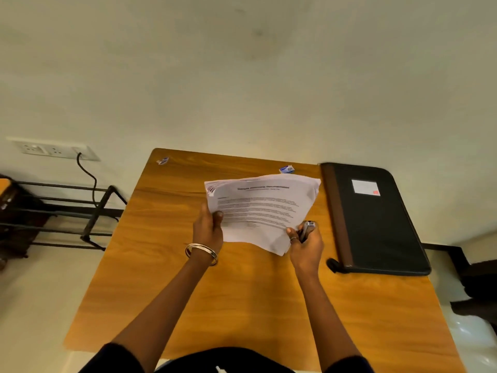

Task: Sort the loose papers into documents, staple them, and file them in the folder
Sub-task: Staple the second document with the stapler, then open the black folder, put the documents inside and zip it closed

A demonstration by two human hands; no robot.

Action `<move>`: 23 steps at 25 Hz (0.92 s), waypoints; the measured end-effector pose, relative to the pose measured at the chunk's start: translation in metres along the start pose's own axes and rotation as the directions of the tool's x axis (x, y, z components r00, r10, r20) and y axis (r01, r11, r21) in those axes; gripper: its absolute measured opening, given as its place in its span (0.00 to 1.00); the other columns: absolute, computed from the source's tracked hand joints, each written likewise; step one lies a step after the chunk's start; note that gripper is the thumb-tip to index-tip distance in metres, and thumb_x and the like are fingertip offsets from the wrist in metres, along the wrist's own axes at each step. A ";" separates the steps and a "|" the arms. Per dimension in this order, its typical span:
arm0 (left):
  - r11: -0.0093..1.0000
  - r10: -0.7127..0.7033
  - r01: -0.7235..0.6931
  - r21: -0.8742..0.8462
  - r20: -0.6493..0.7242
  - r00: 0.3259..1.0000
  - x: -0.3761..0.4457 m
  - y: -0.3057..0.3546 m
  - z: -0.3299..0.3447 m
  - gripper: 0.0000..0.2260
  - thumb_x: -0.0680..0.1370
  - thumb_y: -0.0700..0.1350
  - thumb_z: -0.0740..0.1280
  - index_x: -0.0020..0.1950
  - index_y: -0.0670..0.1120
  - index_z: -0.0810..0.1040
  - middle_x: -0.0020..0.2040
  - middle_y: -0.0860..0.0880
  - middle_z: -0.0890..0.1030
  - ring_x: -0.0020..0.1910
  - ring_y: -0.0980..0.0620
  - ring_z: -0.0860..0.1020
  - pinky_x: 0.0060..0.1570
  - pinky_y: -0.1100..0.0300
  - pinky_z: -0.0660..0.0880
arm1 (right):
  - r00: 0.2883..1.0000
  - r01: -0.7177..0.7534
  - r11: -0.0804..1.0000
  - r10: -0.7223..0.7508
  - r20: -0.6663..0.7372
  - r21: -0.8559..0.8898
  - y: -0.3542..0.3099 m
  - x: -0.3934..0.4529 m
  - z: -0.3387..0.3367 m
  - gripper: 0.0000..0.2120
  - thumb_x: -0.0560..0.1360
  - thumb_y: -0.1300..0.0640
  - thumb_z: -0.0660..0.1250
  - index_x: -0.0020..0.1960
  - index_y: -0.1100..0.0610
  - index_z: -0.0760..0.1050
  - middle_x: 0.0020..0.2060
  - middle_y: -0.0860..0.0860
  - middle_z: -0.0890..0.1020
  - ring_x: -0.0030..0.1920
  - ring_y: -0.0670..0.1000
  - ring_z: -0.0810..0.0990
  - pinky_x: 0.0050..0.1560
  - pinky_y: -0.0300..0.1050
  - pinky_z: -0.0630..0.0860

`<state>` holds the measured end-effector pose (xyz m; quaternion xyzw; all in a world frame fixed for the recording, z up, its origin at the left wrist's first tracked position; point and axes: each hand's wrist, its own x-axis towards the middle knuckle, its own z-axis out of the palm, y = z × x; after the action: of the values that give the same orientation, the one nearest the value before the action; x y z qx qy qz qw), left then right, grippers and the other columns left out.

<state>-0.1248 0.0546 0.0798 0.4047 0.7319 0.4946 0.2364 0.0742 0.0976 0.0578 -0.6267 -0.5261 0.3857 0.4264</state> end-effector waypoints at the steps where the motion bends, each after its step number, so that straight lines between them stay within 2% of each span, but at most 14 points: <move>1: 1.000 0.016 -0.016 0.024 -0.001 1.000 0.007 0.000 -0.008 0.12 0.79 0.35 0.58 0.63 0.35 0.67 0.55 0.38 0.78 0.52 0.40 0.77 0.40 0.62 0.68 | 1.000 0.021 1.000 -0.021 -0.016 -0.008 -0.006 -0.001 0.009 0.13 0.73 0.65 0.72 0.40 0.54 0.68 0.33 0.48 0.74 0.33 0.45 0.71 0.36 0.38 0.71; 4: 0.999 0.040 -0.040 0.029 -0.019 0.999 0.030 -0.002 -0.038 0.10 0.80 0.36 0.57 0.60 0.35 0.67 0.53 0.40 0.78 0.45 0.46 0.77 0.35 0.65 0.70 | 0.999 0.046 0.999 -0.046 0.001 0.014 -0.024 -0.002 0.039 0.16 0.72 0.68 0.71 0.39 0.52 0.66 0.32 0.47 0.72 0.32 0.42 0.70 0.34 0.30 0.69; 5: 1.000 0.008 -0.007 0.030 -0.031 0.999 0.039 -0.008 -0.051 0.09 0.80 0.37 0.58 0.59 0.36 0.67 0.54 0.40 0.78 0.45 0.47 0.76 0.35 0.66 0.71 | 0.999 0.019 0.999 -0.020 0.042 0.030 -0.026 -0.003 0.052 0.15 0.72 0.69 0.70 0.40 0.53 0.67 0.33 0.48 0.73 0.33 0.41 0.71 0.36 0.32 0.70; 7: 0.991 -0.128 0.130 0.032 -0.046 0.991 0.054 -0.030 -0.077 0.10 0.80 0.40 0.59 0.59 0.37 0.68 0.56 0.40 0.78 0.49 0.43 0.77 0.41 0.61 0.73 | 0.981 -0.098 0.995 0.091 0.170 0.033 -0.025 -0.007 0.081 0.14 0.71 0.70 0.71 0.40 0.54 0.69 0.36 0.51 0.76 0.36 0.46 0.74 0.40 0.43 0.74; 9: 0.949 -0.307 0.308 0.064 -0.028 0.951 0.063 -0.061 -0.101 0.12 0.79 0.40 0.61 0.62 0.39 0.69 0.58 0.40 0.77 0.55 0.40 0.77 0.46 0.55 0.73 | 0.917 -0.270 0.963 0.264 0.300 -0.021 -0.016 -0.017 0.110 0.13 0.71 0.70 0.70 0.41 0.54 0.70 0.39 0.54 0.79 0.41 0.52 0.78 0.42 0.50 0.77; 11: 0.886 -0.441 0.436 0.159 -0.003 0.898 0.065 -0.095 -0.120 0.13 0.79 0.40 0.60 0.64 0.41 0.71 0.58 0.40 0.78 0.55 0.39 0.76 0.48 0.52 0.72 | 0.831 -0.404 0.908 0.414 0.372 -0.109 -0.006 -0.033 0.139 0.12 0.71 0.71 0.70 0.42 0.56 0.72 0.44 0.55 0.81 0.47 0.56 0.81 0.48 0.55 0.80; 14: 0.829 -0.515 0.475 0.294 0.073 0.854 0.056 -0.137 -0.139 0.13 0.79 0.38 0.61 0.64 0.43 0.72 0.57 0.40 0.78 0.54 0.39 0.76 0.47 0.51 0.73 | 0.758 -0.460 0.846 0.533 0.376 -0.271 0.003 -0.057 0.174 0.09 0.72 0.69 0.70 0.46 0.59 0.72 0.50 0.55 0.80 0.52 0.57 0.80 0.53 0.54 0.80; 16: 0.832 -0.516 0.457 0.314 0.135 0.846 0.051 -0.158 -0.146 0.14 0.78 0.38 0.62 0.64 0.44 0.71 0.57 0.41 0.78 0.54 0.39 0.77 0.49 0.49 0.75 | 0.783 -0.385 0.835 0.521 0.341 -0.393 0.000 -0.068 0.189 0.08 0.75 0.64 0.69 0.51 0.59 0.72 0.54 0.56 0.79 0.56 0.57 0.79 0.54 0.48 0.78; 17: 0.830 -0.513 0.446 0.335 0.144 0.846 0.050 -0.164 -0.148 0.15 0.78 0.38 0.63 0.64 0.44 0.71 0.58 0.41 0.78 0.55 0.39 0.77 0.52 0.48 0.75 | 0.829 -0.262 0.817 0.463 0.314 -0.513 -0.003 -0.072 0.195 0.11 0.77 0.61 0.67 0.57 0.60 0.71 0.57 0.56 0.78 0.59 0.58 0.77 0.55 0.48 0.76; 19: 0.806 -0.500 0.415 0.423 0.111 0.859 0.053 -0.171 -0.149 0.17 0.76 0.40 0.65 0.65 0.44 0.71 0.59 0.41 0.76 0.56 0.37 0.75 0.56 0.45 0.74 | 0.892 0.009 0.658 0.335 0.304 -0.753 -0.008 -0.079 0.206 0.18 0.80 0.53 0.62 0.66 0.60 0.66 0.64 0.58 0.72 0.65 0.59 0.70 0.60 0.54 0.70; 21: 0.764 -0.468 0.385 0.517 0.032 0.883 0.053 -0.170 -0.145 0.19 0.75 0.41 0.67 0.66 0.45 0.71 0.60 0.40 0.72 0.58 0.36 0.73 0.58 0.43 0.73 | 0.884 0.166 0.556 0.283 0.373 -0.814 -0.010 -0.087 0.219 0.21 0.80 0.49 0.59 0.68 0.59 0.62 0.66 0.58 0.69 0.67 0.59 0.65 0.62 0.56 0.67; 23: 0.773 -0.392 0.338 0.537 -0.015 0.920 0.048 -0.164 -0.141 0.18 0.75 0.39 0.67 0.64 0.45 0.72 0.61 0.40 0.70 0.59 0.37 0.71 0.58 0.44 0.74 | 0.835 0.263 0.535 0.291 0.467 -0.803 -0.007 -0.095 0.231 0.25 0.79 0.46 0.62 0.69 0.57 0.61 0.67 0.59 0.68 0.67 0.59 0.66 0.62 0.54 0.68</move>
<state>-0.3152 -0.0109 -0.0112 0.3277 0.8914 0.1979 0.2428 -0.1576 0.0344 -0.0102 -0.6178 -0.7385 0.2492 -0.1039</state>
